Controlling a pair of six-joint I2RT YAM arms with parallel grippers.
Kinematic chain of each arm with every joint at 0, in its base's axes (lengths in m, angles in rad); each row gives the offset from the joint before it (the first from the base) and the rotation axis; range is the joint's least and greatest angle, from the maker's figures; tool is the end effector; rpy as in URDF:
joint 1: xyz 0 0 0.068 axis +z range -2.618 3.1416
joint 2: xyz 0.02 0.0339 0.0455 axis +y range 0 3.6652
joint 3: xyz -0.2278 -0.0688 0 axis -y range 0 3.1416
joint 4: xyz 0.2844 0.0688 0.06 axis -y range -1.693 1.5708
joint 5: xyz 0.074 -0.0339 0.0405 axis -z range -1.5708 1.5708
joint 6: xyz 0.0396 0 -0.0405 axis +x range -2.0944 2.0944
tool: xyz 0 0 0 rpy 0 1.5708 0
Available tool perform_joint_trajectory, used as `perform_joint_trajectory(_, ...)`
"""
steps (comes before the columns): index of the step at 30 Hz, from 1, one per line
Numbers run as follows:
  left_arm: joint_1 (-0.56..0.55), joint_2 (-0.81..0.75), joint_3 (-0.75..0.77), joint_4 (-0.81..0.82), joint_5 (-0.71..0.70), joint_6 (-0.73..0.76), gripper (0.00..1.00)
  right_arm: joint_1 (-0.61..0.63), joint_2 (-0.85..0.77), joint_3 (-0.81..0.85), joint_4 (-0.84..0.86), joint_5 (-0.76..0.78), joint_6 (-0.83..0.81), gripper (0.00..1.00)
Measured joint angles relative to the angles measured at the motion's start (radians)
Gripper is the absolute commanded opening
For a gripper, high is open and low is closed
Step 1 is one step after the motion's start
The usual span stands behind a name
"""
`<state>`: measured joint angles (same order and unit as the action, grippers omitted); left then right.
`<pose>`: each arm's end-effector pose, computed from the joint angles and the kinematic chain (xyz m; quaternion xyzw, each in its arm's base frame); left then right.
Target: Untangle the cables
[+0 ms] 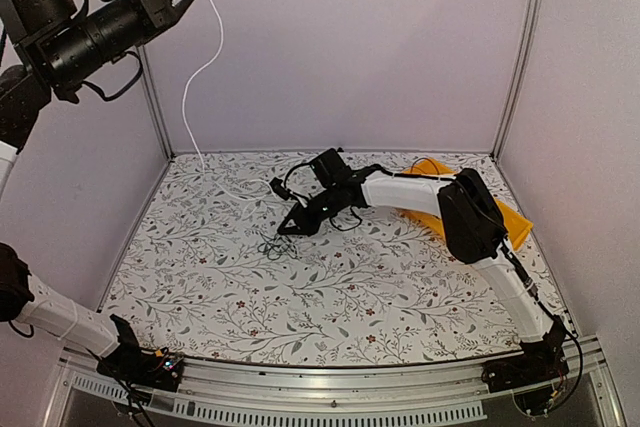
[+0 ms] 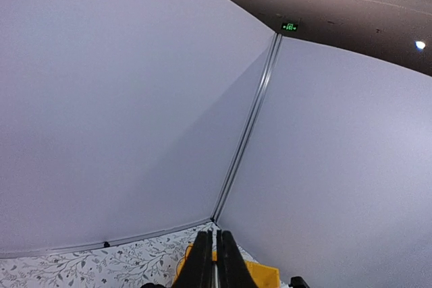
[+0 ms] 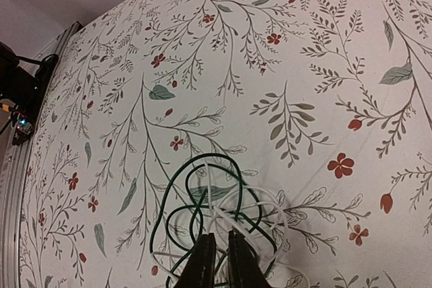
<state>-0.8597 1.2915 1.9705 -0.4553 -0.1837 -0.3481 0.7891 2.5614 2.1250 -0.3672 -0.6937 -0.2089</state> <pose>0.1693 -0.1854 0.5828 0.0878 0.6191 -0.3949 0.6731 0.3809 0.4196 0.0974 -0.5291 0.7049 0.4027 0.2471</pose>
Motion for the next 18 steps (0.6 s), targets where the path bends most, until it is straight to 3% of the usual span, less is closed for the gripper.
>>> perform_joint_trajectory(8, 0.000, -0.054, -0.254, 0.107, -0.012, 0.005, 0.00, -0.036, -0.174, -0.074, -0.062, -0.010, -0.063, 0.38)
perform_joint_trajectory(18, 0.000, -0.066, -0.410, 0.233, -0.011, 0.008, 0.00, -0.094, -0.479, -0.212, -0.092, -0.016, -0.186, 0.50)
